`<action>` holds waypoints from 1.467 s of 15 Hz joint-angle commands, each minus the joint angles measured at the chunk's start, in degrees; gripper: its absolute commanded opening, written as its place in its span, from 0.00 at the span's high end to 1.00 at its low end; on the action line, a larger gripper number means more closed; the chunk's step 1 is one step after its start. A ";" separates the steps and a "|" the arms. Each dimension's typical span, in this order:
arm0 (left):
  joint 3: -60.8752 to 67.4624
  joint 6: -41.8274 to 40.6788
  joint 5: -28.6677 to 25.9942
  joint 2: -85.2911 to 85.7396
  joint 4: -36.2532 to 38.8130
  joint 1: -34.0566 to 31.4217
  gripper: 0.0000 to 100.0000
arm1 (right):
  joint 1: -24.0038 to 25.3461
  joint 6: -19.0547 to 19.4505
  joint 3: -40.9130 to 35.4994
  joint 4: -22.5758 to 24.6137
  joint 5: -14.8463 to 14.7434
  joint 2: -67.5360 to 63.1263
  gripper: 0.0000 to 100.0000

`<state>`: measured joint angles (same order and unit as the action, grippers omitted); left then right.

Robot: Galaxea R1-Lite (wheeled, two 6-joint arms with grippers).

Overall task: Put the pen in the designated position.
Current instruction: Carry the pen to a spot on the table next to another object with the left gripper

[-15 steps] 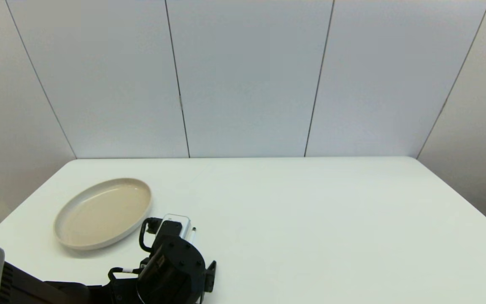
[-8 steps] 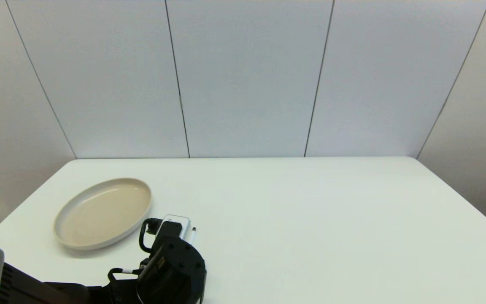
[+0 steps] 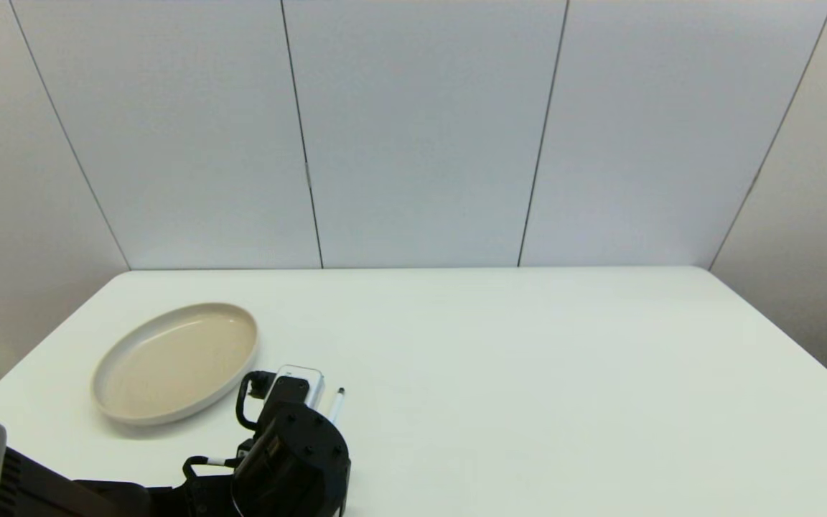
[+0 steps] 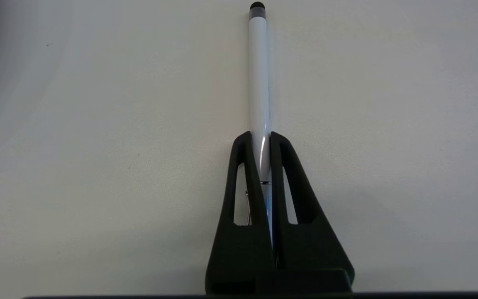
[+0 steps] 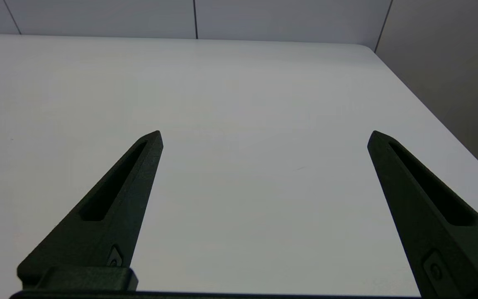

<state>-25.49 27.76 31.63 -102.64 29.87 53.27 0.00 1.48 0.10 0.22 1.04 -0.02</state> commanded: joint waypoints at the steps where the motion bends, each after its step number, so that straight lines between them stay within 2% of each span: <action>1: 0.00 0.10 0.18 0.34 0.10 -0.01 1.00 | 0.00 0.02 -0.01 0.04 0.02 -0.06 0.00; 7: -0.44 -0.25 0.27 6.32 -0.07 -0.10 1.00 | 0.00 0.02 -0.01 0.04 0.02 -0.06 0.00; 14: -0.17 -1.30 0.36 17.74 -2.71 -3.88 1.00 | 0.00 0.02 -0.01 0.04 0.02 -0.06 0.00; 17: -0.09 -3.41 0.36 22.31 -3.76 -7.75 1.00 | 0.00 0.02 -0.01 0.04 0.02 -0.06 0.00; 22: -0.17 -10.97 0.18 28.55 -4.20 -20.49 1.00 | 0.00 0.02 -0.01 0.04 0.02 0.02 0.00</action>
<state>-25.66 19.07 31.72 -78.30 25.75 38.36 0.00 1.45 0.10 0.22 1.01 -0.02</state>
